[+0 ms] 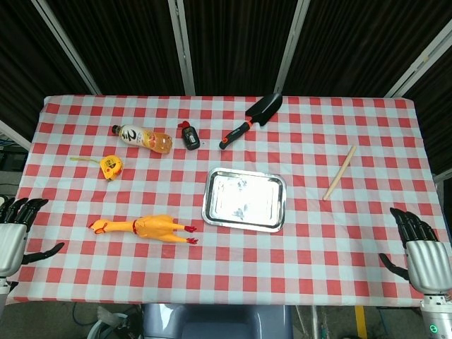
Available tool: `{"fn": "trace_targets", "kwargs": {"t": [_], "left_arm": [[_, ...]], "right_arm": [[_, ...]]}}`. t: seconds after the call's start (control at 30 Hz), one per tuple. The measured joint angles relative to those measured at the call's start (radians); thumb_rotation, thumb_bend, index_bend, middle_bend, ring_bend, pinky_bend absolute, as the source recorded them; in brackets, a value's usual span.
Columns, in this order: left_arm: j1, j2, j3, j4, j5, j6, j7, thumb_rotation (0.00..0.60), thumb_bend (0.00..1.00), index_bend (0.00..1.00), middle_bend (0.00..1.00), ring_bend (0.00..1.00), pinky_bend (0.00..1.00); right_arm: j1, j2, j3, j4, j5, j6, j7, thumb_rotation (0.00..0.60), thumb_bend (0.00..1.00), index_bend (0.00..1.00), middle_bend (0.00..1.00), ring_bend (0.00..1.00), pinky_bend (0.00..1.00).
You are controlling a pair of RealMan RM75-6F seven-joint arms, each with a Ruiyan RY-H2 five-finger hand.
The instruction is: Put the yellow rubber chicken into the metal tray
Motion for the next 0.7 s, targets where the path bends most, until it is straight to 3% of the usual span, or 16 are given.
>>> {"fn": "trace_targets", "kwargs": {"t": [0.13,0.43,0.7], "left_arm": [[-0.008,0.002,0.003,-0.003,-0.005,-0.023,-0.010,0.600,0.04,0.23,0.23,0.18,0.19],[-0.069,-0.048,-0.006,0.035,-0.016,-0.116,-0.035,0.600,0.06,0.26,0.29,0.24,0.27],[-0.157,-0.120,-0.011,0.087,-0.011,-0.230,0.050,0.600,0.06,0.25,0.31,0.28,0.34]], "right_arm": [[0.002,0.001,0.001,0.002,-0.001,-0.003,0.003,0.600,0.23,0.08,0.16,0.14,0.22],[0.006,0.000,0.005,0.009,-0.002,-0.001,-0.004,0.600,0.23,0.08,0.16,0.14,0.22],[-0.001,0.003,0.005,0.006,0.004,0.006,-0.012,0.600,0.23,0.08,0.16,0.14,0.22]]}}
